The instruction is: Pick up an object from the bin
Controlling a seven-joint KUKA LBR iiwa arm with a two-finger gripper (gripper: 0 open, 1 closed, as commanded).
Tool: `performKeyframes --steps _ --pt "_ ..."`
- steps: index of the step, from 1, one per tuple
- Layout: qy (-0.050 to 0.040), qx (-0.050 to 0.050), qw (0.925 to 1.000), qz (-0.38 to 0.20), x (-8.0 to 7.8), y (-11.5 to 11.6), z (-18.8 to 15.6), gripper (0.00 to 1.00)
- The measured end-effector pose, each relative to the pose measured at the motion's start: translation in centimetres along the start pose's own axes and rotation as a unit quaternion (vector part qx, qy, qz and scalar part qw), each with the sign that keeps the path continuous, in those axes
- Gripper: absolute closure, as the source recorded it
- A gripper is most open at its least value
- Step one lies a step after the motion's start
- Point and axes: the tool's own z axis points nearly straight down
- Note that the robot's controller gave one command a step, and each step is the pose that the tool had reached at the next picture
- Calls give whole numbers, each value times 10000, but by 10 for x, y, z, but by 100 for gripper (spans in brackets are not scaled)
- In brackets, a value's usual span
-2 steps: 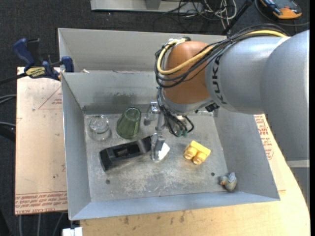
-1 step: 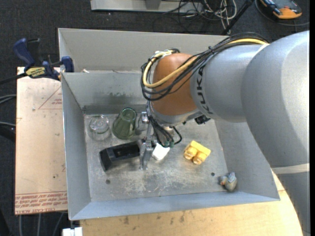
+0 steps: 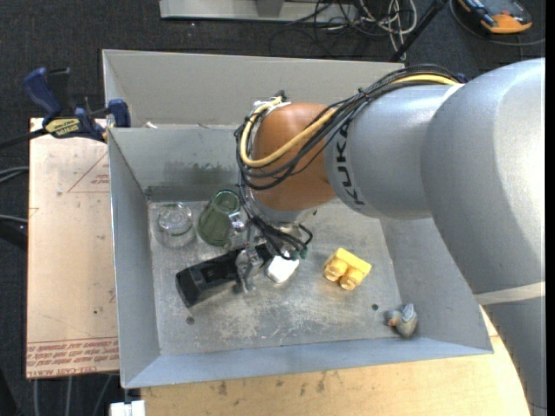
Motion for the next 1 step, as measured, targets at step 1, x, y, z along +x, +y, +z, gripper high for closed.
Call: performKeyframes --steps 1 --pt "0 0 10000 7 0 0 0 100"
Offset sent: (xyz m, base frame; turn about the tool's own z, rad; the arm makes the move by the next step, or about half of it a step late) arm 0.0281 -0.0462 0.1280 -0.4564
